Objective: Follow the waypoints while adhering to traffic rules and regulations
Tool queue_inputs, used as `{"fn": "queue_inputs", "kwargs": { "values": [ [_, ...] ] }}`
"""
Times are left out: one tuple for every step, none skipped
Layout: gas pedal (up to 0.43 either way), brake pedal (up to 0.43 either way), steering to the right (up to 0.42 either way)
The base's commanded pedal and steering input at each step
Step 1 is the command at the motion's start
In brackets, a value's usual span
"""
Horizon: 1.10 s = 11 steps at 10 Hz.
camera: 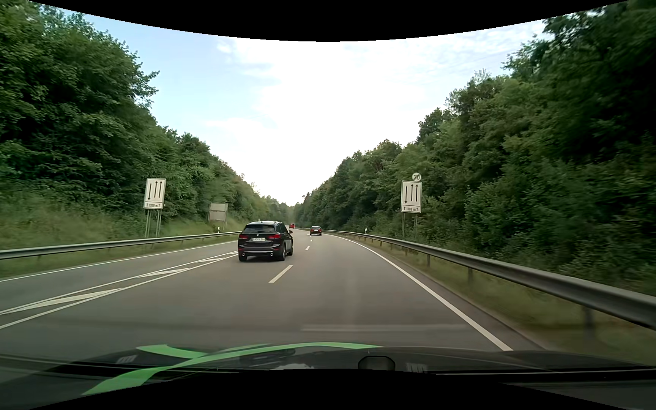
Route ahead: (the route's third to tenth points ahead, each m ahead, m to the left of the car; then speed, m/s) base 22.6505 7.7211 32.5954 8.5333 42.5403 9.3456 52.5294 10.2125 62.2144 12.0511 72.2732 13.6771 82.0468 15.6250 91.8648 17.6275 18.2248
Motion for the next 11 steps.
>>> {"fn": "queue_inputs", "kwargs": {
  "values": [
    [0.35,0.0,-0.018],
    [0.35,0.0,-0.018],
    [0.35,0.0,-0.018],
    [0.339,0.0,-0.017],
    [0.339,0.0,-0.016],
    [0.331,0.0,-0.016],
    [0.331,0.0,-0.016],
    [0.331,0.0,-0.016],
    [0.331,0.0,-0.016],
    [0.331,0.0,-0.015],
    [0.331,0.0,-0.015]
  ]
}}
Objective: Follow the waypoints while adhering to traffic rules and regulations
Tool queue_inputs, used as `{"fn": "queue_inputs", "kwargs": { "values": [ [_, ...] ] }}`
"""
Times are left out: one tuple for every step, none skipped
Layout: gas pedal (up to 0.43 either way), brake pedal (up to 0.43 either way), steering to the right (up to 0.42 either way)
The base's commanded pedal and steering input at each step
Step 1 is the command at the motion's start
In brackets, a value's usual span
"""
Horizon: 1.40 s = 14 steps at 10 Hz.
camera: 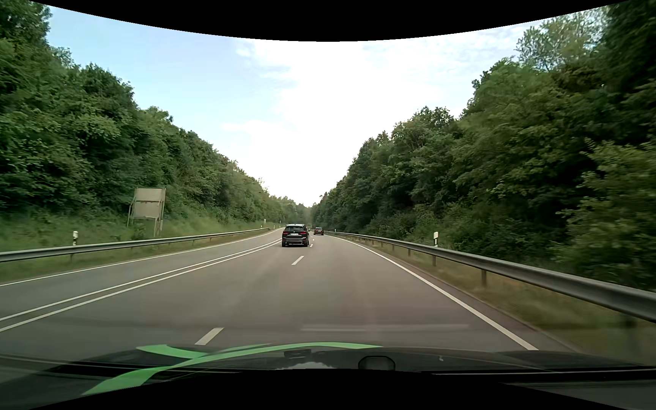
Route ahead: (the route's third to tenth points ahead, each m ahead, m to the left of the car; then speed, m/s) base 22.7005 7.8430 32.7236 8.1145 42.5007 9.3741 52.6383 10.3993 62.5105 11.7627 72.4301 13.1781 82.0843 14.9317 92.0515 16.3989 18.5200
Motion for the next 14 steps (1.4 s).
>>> {"fn": "queue_inputs", "kwargs": {
  "values": [
    [0.331,0.0,-0.016],
    [0.331,0.0,-0.016],
    [0.331,0.0,-0.015],
    [0.331,0.0,-0.015],
    [0.331,0.0,-0.016],
    [0.331,0.0,-0.016],
    [0.331,0.0,-0.016],
    [0.331,0.0,-0.016],
    [0.331,0.0,-0.016],
    [0.331,0.0,-0.015],
    [0.331,0.0,-0.016],
    [0.331,0.0,-0.016],
    [0.331,0.0,-0.017],
    [0.331,0.0,-0.017]
  ]
}}
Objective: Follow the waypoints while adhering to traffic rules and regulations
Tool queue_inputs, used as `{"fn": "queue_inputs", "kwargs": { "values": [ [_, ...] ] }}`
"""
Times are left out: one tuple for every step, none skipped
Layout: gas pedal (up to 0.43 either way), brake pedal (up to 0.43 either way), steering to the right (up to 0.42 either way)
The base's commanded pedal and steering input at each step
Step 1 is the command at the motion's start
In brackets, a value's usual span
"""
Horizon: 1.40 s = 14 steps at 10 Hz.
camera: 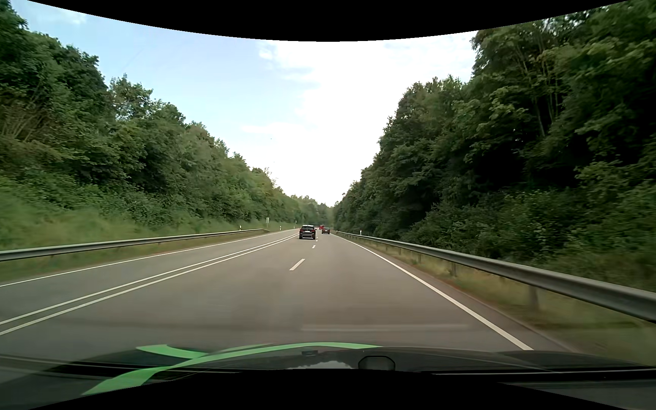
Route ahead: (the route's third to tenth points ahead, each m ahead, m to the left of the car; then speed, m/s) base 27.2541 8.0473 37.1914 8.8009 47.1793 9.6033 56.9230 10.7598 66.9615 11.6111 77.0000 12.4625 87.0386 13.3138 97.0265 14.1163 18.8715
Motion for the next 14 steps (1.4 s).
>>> {"fn": "queue_inputs", "kwargs": {
  "values": [
    [0.331,0.0,-0.017],
    [0.331,0.0,-0.017],
    [0.331,0.0,-0.017],
    [0.331,0.0,-0.017],
    [0.331,0.0,-0.014],
    [0.331,0.0,-0.01],
    [0.339,0.0,-0.006],
    [0.339,0.0,-0.006],
    [0.339,0.0,-0.006],
    [0.339,0.0,-0.006],
    [0.339,0.0,-0.006],
    [0.339,0.0,-0.006],
    [0.339,0.0,-0.006],
    [0.339,0.0,-0.006]
  ]
}}
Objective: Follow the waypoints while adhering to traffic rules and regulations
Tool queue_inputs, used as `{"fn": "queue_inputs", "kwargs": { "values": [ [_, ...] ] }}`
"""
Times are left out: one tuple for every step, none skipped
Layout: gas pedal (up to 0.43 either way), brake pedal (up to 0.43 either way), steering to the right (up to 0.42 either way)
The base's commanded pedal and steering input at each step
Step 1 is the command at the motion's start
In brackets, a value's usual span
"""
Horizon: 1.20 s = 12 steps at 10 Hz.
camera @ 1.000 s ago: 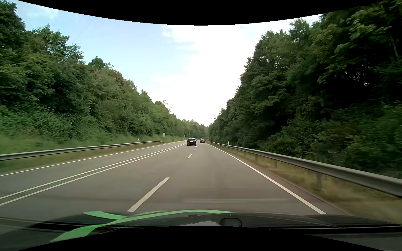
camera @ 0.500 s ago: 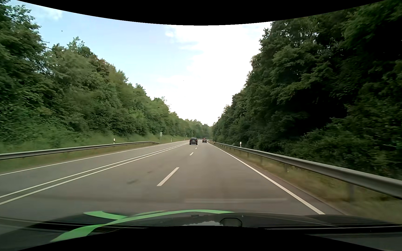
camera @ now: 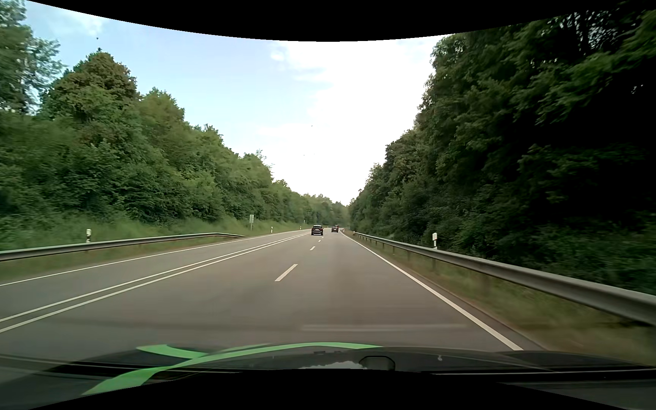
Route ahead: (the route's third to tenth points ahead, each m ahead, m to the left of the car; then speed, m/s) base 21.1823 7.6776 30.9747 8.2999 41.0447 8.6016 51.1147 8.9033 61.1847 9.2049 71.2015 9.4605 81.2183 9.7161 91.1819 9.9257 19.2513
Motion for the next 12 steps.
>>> {"fn": "queue_inputs", "kwargs": {
  "values": [
    [0.339,0.0,-0.006],
    [0.339,0.0,-0.006],
    [0.339,0.0,-0.007],
    [0.35,0.0,-0.007],
    [0.35,0.0,-0.007],
    [0.35,0.0,-0.007],
    [0.35,0.0,-0.007],
    [0.35,0.0,-0.008],
    [0.35,0.0,-0.008],
    [0.35,0.0,-0.007],
    [0.35,0.0,-0.008],
    [0.35,0.0,-0.008]
  ]
}}
